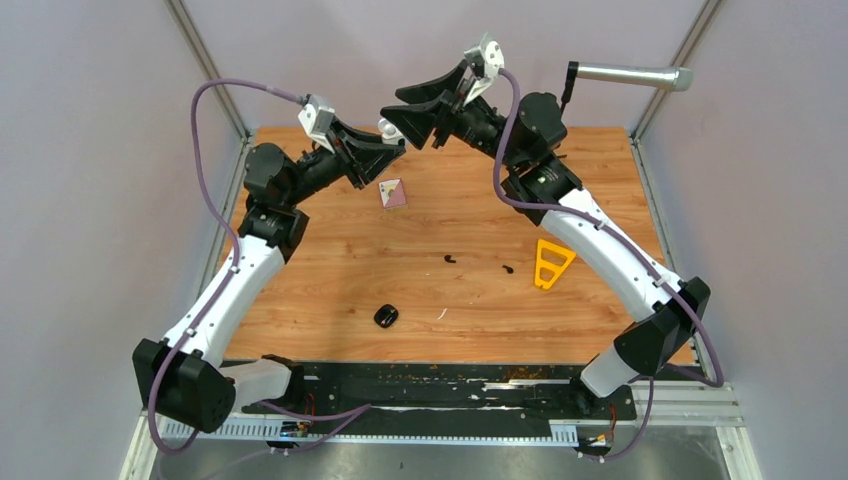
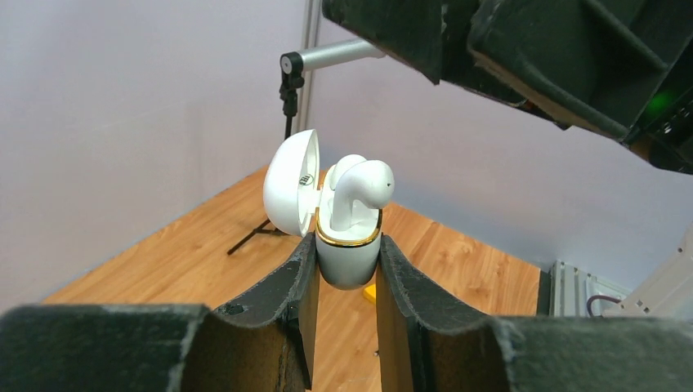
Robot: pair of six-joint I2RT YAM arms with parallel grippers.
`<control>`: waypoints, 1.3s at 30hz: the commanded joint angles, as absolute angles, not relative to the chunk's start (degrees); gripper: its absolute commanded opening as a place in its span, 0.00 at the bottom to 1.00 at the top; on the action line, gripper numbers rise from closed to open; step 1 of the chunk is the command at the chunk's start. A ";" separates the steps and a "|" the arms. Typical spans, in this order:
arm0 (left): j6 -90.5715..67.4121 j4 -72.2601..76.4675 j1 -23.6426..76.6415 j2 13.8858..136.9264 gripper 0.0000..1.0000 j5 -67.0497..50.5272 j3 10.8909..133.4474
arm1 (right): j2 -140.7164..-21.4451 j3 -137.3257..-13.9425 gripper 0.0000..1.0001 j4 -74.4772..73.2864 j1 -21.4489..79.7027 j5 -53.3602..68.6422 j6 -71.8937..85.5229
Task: Insert the wireless bluetooth earbuds into the charging case
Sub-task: Place the earbud in the charging case.
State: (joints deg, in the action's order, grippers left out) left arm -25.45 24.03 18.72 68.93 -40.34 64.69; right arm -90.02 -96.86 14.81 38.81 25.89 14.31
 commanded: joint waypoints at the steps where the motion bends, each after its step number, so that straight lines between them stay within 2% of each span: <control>1: -23.73 27.80 18.81 67.23 0.00 -42.69 63.40 | -87.50 -99.47 0.52 10.09 37.92 28.90 6.16; 3: -22.50 28.67 18.80 66.71 0.00 -44.20 62.00 | -85.70 -98.66 0.60 6.58 36.93 31.19 0.59; 10: -20.89 33.17 18.81 64.20 0.00 -47.74 55.78 | -85.70 -102.58 0.75 -22.21 30.57 48.17 -8.06; 14: -19.04 34.54 18.90 62.89 0.00 -49.95 52.17 | -85.26 -100.83 0.83 -27.59 30.58 50.05 -8.31; 15: -17.77 34.58 19.02 62.54 0.00 -50.63 51.49 | -85.68 -101.34 0.94 -28.77 30.51 50.28 -7.62; 16: -16.49 34.56 19.13 62.14 0.00 -51.41 50.71 | -86.66 -101.87 0.99 -29.58 30.52 50.58 -6.99; 24: -12.92 33.60 19.63 60.99 0.00 -52.31 47.89 | -91.21 -105.44 0.99 -32.67 32.03 56.59 -5.70; 39: -9.96 31.23 19.86 60.55 0.00 -52.85 47.81 | -96.48 -110.15 0.99 -31.09 33.50 52.82 -2.13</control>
